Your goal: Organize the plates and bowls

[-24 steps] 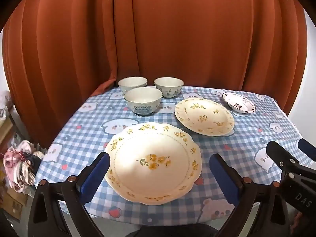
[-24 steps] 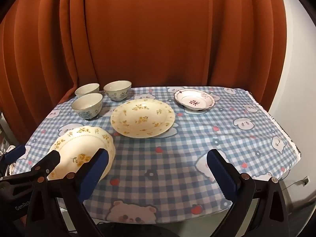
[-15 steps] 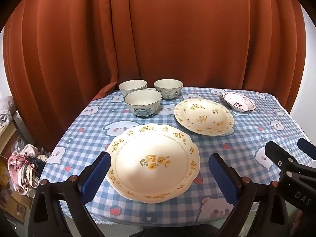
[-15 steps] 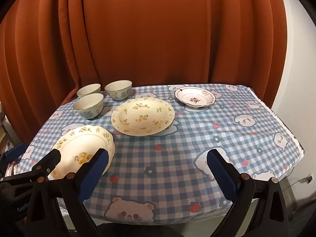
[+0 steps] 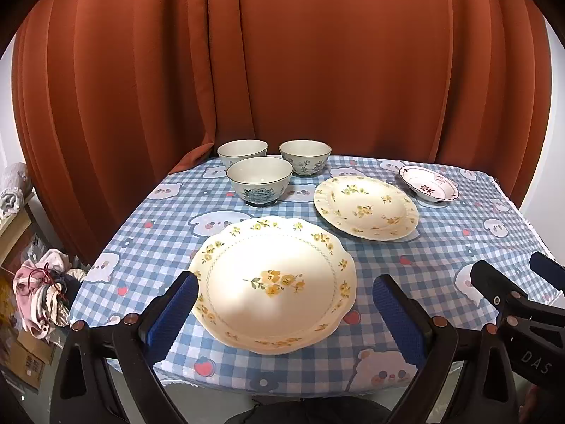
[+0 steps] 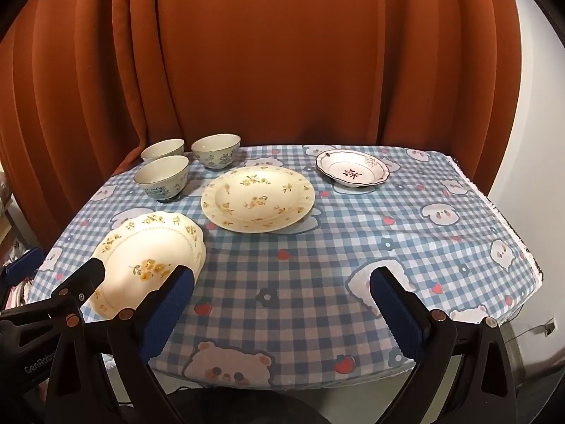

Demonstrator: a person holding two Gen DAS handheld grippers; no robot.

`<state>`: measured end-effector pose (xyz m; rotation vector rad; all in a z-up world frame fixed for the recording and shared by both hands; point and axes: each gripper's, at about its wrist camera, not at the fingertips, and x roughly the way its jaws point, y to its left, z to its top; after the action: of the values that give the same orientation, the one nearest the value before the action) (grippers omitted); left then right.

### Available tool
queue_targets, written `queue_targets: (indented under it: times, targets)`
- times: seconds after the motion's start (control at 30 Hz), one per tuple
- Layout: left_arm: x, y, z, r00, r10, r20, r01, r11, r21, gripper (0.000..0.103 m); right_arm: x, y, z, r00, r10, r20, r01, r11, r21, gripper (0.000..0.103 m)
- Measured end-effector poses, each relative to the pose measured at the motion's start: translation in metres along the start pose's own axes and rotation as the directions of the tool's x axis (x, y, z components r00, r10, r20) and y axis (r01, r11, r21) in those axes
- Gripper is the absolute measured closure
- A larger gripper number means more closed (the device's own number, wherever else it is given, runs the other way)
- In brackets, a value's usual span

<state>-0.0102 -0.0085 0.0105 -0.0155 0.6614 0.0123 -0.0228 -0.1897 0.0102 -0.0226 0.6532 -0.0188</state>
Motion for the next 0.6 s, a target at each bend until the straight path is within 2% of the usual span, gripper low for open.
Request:
queue_targets:
  times: [0.6]
  targets:
    - [-0.0043,-0.007,-0.0059,1.0,-0.001,0.026,0.001,1.0,0.006,0.004,-0.0053,-0.0055,-0.0011,1.0,0.003,0.019,-0.003,1.0,0.011,0.002]
